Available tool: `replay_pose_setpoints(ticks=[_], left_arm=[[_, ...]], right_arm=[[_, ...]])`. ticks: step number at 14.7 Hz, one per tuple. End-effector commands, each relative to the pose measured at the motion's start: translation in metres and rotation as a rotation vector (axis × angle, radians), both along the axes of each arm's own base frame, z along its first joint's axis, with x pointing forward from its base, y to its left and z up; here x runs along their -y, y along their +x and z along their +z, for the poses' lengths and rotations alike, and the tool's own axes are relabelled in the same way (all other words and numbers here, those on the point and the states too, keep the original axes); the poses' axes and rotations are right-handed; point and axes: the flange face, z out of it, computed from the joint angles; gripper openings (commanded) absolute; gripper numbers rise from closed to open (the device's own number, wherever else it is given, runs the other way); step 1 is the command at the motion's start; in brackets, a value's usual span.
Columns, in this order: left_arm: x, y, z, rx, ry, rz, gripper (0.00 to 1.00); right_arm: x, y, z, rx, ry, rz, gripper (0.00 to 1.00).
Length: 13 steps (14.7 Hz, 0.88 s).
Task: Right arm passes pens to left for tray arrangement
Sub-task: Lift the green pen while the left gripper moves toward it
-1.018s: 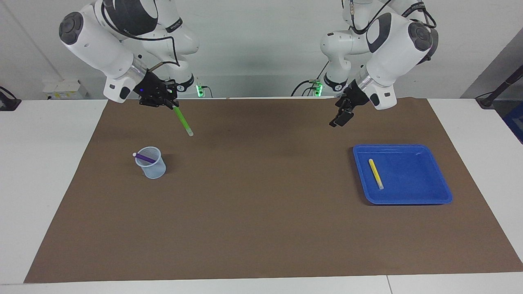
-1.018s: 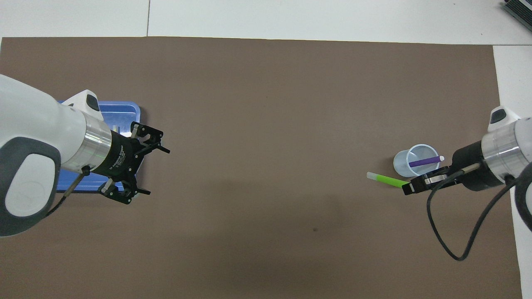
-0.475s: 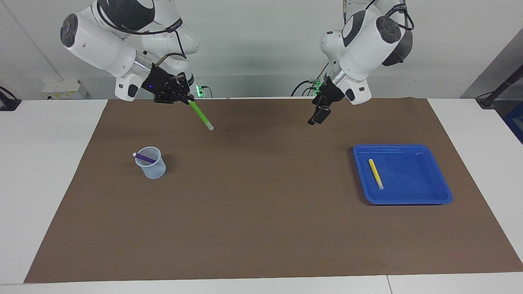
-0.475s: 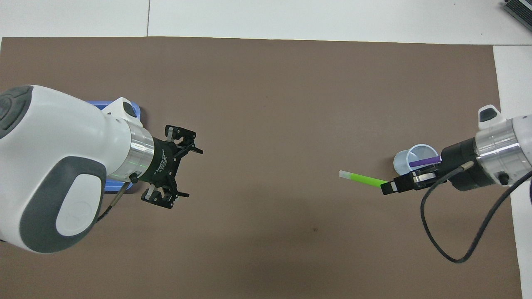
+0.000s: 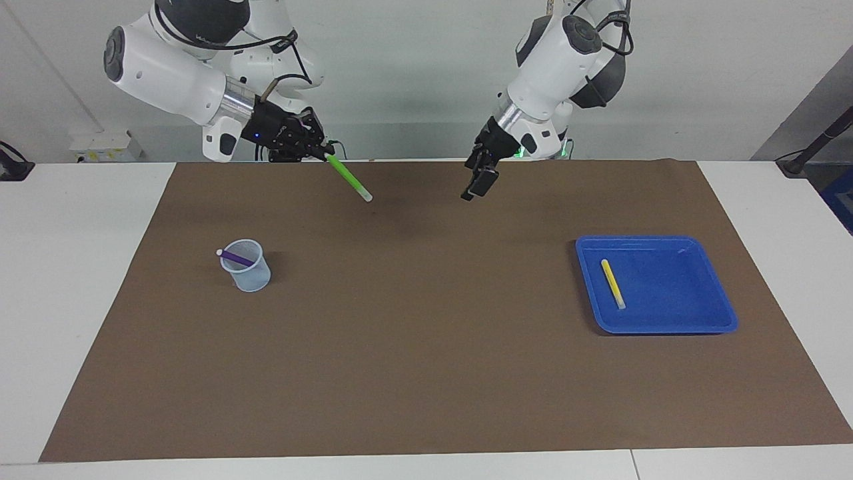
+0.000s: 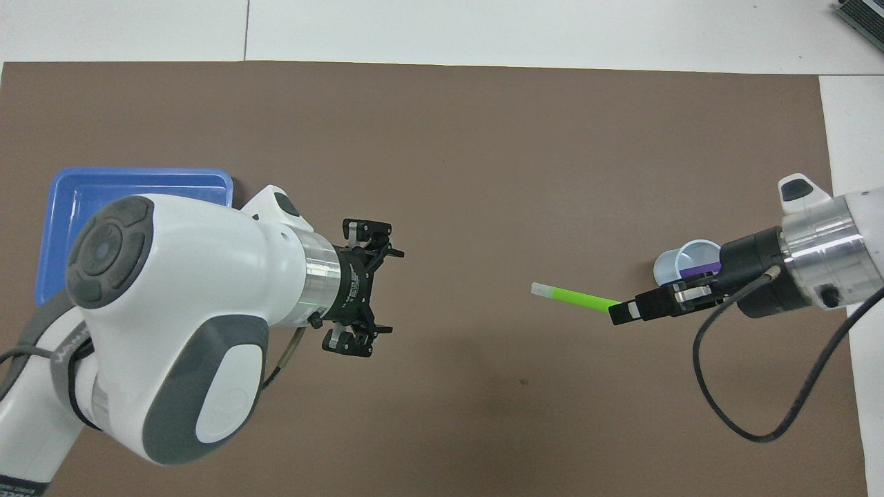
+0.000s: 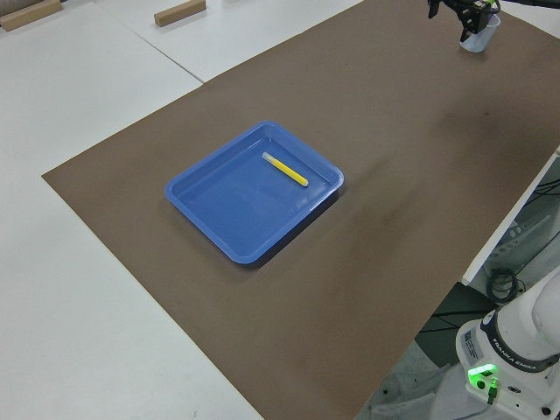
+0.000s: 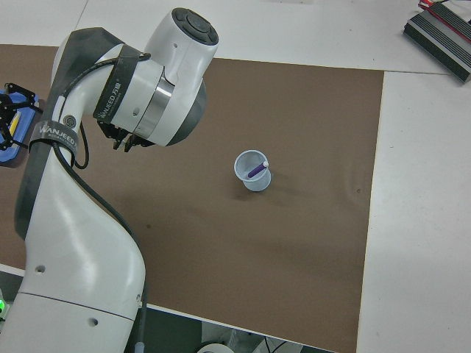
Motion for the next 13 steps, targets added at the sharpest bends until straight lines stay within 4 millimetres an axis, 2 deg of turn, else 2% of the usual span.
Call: replay_pose_setpoints(ticks=[1,5,8,10,13], left_arm=[[0.015,-0.01,0.007,0.015,-0.053,0.073,1.0],[0.026,-0.007,0.015,0.001,-0.097,0.161,1.0],[0.051,-0.021,0.025,0.01,-0.143,0.207,1.0],[0.067,-0.027,0.036,-0.01,-0.162,0.232,0.93],[0.078,-0.033,0.046,-0.024,-0.174,0.243,0.91]], right_arm=[[-0.012,-0.006,0.006,0.009,0.067,0.025,0.0],[-0.029,-0.009,0.011,0.023,0.133,0.048,0.0],[-0.039,-0.013,0.011,0.038,0.173,0.075,0.0],[-0.044,-0.016,0.012,0.056,0.208,0.096,0.0],[-0.046,-0.018,0.012,0.064,0.254,0.097,0.0]])
